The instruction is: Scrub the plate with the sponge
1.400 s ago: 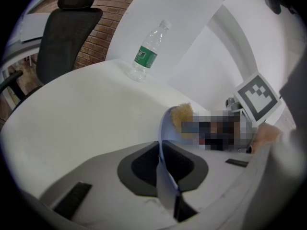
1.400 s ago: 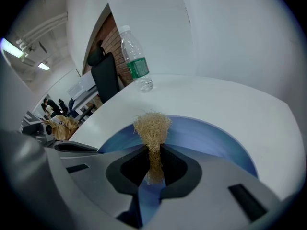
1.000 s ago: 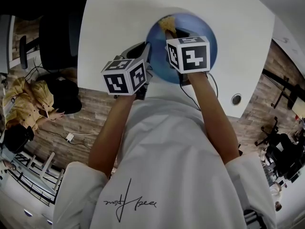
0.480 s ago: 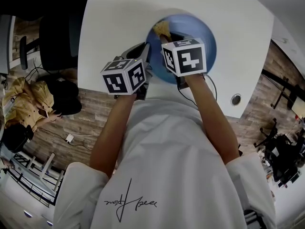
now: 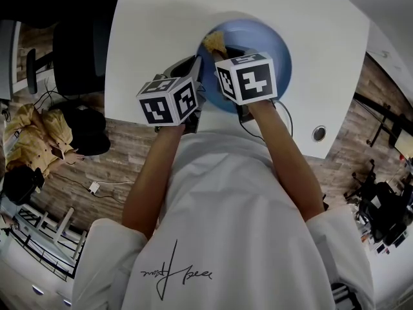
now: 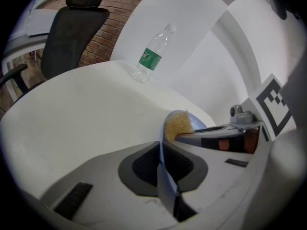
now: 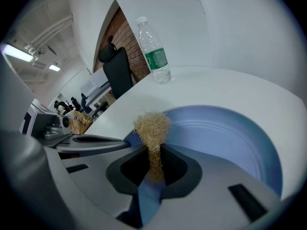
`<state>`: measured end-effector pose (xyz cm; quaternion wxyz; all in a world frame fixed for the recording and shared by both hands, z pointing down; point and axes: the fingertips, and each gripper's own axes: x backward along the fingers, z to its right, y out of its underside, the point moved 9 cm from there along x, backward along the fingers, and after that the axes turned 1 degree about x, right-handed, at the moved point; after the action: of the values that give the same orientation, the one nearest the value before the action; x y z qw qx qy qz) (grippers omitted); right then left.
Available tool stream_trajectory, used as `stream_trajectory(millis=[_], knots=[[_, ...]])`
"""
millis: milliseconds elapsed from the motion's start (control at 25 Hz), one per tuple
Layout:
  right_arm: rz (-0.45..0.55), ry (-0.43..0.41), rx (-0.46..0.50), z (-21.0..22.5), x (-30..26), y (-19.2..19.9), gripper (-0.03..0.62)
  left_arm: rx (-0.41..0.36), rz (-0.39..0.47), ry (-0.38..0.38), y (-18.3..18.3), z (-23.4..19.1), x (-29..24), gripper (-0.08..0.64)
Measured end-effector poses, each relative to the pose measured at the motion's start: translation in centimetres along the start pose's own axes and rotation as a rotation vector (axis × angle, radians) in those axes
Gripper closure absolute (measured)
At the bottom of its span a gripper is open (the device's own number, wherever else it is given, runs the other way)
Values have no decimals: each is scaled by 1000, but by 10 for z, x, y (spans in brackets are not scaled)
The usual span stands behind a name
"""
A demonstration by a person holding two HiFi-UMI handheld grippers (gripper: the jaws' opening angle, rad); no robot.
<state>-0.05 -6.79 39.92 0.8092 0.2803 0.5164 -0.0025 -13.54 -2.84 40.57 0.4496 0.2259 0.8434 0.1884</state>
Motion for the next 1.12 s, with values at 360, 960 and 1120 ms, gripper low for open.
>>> stream_trajectory(millis=[360,960,1120], knots=[[-15,-40,-6,-6,-1,6,548,4,6,-4,1,-1,0,549],[-68,-140,-54,-18,-5,19,548,38,9,-1,3,-9,2,549],[-82,-146,-55,-21,-5,24,548,33,9,-3,3,-9,2,549]])
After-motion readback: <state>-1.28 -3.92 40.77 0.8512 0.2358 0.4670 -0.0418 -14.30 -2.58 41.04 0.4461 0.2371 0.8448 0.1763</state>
